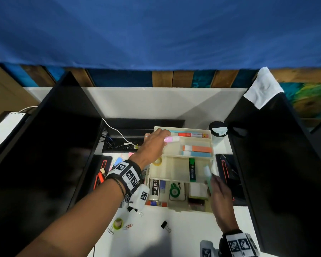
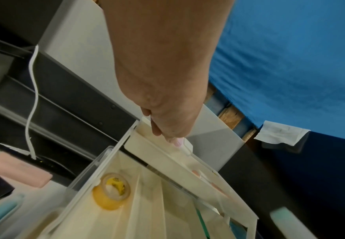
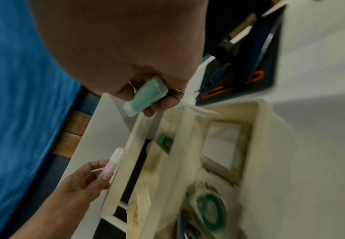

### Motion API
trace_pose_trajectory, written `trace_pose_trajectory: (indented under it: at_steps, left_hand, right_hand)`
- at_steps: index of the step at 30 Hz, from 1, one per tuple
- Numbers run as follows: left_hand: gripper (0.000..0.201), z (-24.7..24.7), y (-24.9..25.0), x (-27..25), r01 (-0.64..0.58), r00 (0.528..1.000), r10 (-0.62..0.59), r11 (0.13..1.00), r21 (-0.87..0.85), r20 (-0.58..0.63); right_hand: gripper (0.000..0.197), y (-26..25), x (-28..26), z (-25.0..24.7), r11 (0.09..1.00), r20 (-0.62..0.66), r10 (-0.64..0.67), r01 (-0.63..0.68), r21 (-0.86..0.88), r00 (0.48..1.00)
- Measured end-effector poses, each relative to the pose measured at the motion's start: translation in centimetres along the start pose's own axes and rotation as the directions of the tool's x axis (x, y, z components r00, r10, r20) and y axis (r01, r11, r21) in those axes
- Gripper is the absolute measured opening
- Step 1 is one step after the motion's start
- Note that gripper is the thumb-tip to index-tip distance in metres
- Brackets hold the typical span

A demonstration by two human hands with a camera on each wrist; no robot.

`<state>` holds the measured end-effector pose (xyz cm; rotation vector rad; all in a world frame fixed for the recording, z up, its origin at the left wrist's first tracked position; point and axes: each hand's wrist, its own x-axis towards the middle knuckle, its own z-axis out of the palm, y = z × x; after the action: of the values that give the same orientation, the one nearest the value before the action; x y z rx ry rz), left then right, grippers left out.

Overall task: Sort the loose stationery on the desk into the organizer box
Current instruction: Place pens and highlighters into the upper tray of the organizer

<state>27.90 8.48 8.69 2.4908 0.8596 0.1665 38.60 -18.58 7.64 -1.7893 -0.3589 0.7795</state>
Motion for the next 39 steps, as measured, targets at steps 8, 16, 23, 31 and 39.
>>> trace_pose_trajectory:
  at_steps: [8, 16, 23, 31, 39]
  left_hand:
    - [0.026, 0.6, -0.9, 0.0, 0.021, 1.0, -0.022, 1.0, -0.006, -0.021]
    - [0.026, 1.0, -1.4, -1.1, 0.006, 0.999, -0.006, 1.0, -0.007, 0.031]
    - [0.033, 1.9, -1.3, -1.0, 0.005, 0.999, -0.006, 0.999, 0.036, 0.042]
    - [0.038, 1.9, -1.0, -1.6, 0.068, 0.996, -0.063, 0.995, 0.067, -0.066]
    - [0.04, 1.8, -0.8, -3.9, 0.312, 0.908, -0.395, 0.859, -0.407, -0.138]
  right_hand:
    - [0.025, -4.4, 11.4, 1.3, 0.722, 0.142, -0.48, 0.481, -0.497, 0.866]
    - [0.03, -4.0, 15.6, 3.4, 0.558, 0.312, -0.462, 0.545, -0.626, 0.83]
    - [0.03, -3.0, 15.2, 3.4, 0.54, 0.219, -0.547, 0.54, -0.646, 0.808]
    - [0.017, -2.5, 15.1, 2.9, 0.559, 0.159, -0.522, 0.477, -0.678, 0.838]
    - [0.032, -0.2, 12.9, 1.4, 0.59, 0.029, -0.5, 0.365, -0.72, 0.865]
